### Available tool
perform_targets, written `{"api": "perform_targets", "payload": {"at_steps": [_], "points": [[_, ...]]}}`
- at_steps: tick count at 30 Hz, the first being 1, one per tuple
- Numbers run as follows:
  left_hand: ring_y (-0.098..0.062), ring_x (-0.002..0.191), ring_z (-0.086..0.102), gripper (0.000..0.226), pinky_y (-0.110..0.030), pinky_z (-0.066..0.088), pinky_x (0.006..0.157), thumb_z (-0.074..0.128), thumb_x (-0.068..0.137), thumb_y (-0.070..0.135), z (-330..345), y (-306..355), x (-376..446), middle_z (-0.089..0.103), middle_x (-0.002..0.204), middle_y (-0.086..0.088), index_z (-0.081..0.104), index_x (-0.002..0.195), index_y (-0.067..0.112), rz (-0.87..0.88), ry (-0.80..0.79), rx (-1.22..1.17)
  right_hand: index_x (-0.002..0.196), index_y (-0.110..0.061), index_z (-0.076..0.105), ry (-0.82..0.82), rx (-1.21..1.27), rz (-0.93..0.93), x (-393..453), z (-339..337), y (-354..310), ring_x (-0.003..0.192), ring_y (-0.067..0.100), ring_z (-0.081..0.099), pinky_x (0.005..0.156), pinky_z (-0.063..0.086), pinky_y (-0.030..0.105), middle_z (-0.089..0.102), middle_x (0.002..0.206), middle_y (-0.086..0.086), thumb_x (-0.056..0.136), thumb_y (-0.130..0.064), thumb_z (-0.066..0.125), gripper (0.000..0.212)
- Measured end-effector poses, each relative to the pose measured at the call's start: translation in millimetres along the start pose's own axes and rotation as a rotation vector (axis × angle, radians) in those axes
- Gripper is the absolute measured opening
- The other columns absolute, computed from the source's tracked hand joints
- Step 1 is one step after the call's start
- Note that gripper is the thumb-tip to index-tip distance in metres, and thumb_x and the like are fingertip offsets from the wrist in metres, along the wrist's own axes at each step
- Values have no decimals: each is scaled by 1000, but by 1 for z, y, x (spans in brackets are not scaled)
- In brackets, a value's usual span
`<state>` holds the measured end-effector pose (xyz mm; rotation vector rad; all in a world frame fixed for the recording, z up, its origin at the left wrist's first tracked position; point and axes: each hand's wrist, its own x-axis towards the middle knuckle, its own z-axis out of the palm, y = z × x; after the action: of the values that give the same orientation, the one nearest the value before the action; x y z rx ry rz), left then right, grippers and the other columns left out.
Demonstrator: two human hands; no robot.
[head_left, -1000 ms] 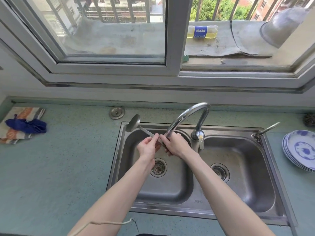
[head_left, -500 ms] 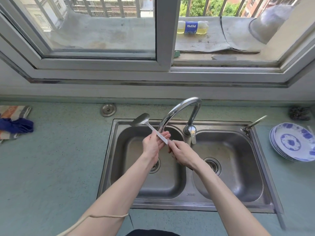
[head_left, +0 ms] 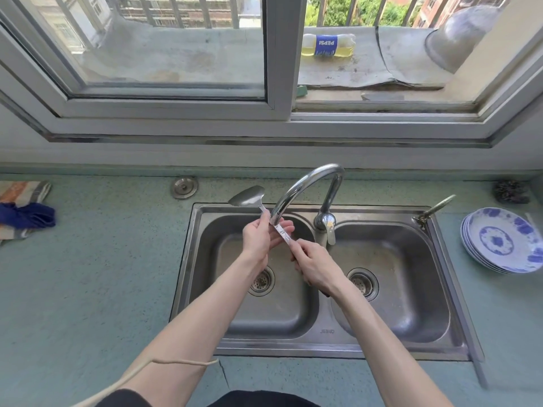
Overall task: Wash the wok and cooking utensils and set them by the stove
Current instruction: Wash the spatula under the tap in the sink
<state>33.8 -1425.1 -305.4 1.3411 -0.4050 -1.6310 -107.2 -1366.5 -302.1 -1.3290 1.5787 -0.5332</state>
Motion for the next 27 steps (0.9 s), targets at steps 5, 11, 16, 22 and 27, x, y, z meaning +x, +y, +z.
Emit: {"api": "perform_targets", "payload": {"at_steps": [5,11,16,22,27], "points": [[-21,75,75,23,-33,63,71,57,103,18,-5,16,13,76,88,-14,67,91,1,49,124,-131,73,-15,55,28,-46,12,-16,0,16,49,14,45,55,42,29,56,56,-3,102,-50,45,46],[-30,91,76,28,-32,62,75,59,101,13,12,-40,-18,76,99,-21,61,114,-11,-80,-87,-25,69,-23,55,76,-157,-6,-12,5,8,68,21,59,72,50,41,65,69,-1,104,-42,44,42],[-30,83,76,33,-33,64,75,48,107,22,-8,-11,11,74,102,-26,59,111,-8,-54,62,-245,71,-16,56,25,-188,21,-30,2,22,60,15,53,65,47,37,61,63,-1,103,-41,44,42],[-31,90,76,33,-32,63,75,45,108,21,-4,-29,-6,75,104,-24,60,113,-8,-99,-37,-208,71,-18,54,56,-165,40,-31,14,25,66,20,56,72,49,42,62,66,0,105,-39,40,42],[-29,86,76,33,-31,63,70,51,106,20,-23,-27,6,72,107,-27,59,114,-11,-141,44,-363,72,-14,54,40,-222,37,-40,6,36,69,24,58,72,49,42,63,66,3,104,-39,41,43]]}}
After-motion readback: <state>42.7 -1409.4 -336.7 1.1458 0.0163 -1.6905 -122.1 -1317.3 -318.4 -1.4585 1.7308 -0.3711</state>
